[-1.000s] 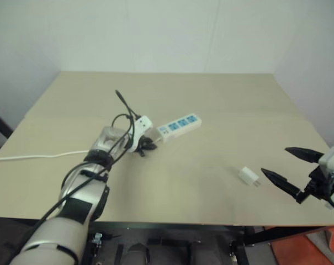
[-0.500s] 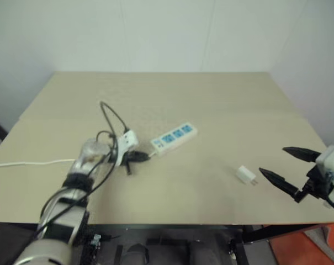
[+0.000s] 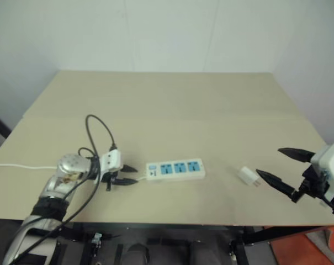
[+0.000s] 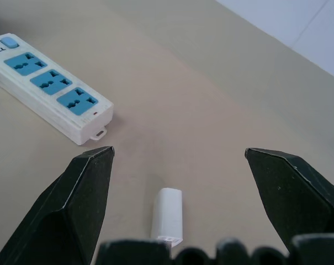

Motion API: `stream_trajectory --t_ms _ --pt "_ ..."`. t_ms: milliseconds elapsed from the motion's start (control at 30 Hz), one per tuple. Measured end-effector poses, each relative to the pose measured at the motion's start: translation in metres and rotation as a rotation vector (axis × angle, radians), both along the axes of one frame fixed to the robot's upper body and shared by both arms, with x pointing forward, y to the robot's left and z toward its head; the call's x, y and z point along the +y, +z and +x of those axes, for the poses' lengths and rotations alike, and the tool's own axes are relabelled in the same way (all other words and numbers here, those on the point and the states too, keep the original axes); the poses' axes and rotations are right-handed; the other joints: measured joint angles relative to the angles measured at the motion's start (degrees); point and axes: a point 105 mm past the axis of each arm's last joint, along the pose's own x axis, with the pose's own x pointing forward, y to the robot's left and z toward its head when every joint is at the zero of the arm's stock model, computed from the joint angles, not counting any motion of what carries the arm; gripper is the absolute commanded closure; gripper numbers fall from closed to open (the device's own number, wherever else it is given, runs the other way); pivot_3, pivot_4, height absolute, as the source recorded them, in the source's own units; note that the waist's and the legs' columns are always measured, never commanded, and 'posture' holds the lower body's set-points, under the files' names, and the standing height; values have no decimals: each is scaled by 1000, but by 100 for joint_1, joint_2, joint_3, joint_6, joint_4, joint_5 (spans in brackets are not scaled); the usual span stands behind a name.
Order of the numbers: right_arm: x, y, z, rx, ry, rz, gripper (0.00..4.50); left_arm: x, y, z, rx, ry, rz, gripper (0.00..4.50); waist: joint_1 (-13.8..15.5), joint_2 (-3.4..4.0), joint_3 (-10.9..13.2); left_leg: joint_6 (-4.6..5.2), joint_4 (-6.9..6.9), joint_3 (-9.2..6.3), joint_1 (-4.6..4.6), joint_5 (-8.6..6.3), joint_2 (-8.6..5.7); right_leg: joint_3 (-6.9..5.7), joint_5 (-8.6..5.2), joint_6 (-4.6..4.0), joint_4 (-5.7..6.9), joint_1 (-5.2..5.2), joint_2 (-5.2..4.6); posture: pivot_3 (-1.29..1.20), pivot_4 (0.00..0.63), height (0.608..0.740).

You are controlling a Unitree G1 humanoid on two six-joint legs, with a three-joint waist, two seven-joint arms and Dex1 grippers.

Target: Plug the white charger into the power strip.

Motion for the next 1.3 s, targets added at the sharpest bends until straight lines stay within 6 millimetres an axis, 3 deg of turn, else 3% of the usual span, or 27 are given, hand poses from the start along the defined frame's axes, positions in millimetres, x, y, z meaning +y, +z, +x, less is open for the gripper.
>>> stream_trajectory --t_ms 133,300,467,600,867,1267,1300 --pt "0 -1 0 4 0 -1 0 -6 16 -5 -26 -52 -79 15 8 0 0 0 0 0 4 0 0 -1 -1 1 0 4 0 0 150 740" --pt "0 -2 -1 7 0 -1 0 -29 24 -1 -88 -65 -242 15 23 0 0 0 1 -1 2 0 -1 -1 1 -1 -2 5 0 0 150 740" --pt "2 -1 -1 3 5 -3 0 -43 8 -2 -48 -91 -281 15 8 0 -1 0 1 -1 5 0 -1 0 1 -1 -1 6 2 0 150 740" --pt "4 -1 -1 1 11 -4 0 -54 -3 11 -62 -96 -271 15 29 -1 -1 1 2 -2 8 1 -2 0 1 1 -5 11 2 0 150 740" --pt "6 0 -2 -2 24 2 0 -66 -13 24 -60 -92 -263 15 27 -1 0 1 2 -3 3 0 -4 -1 2 1 -5 8 1 0 150 740" --pt "10 0 -4 2 43 17 0 -70 -23 22 -44 -150 -216 15 26 11 -17 1 2 -2 21 0 -4 0 1 3 -9 30 1 0 150 740" --pt "10 0 -4 3 43 18 0 -70 -24 22 -41 -144 -215 196 26 18 -21 1 1 -3 36 0 -3 -1 -11 22 -12 48 1 0 150 740"
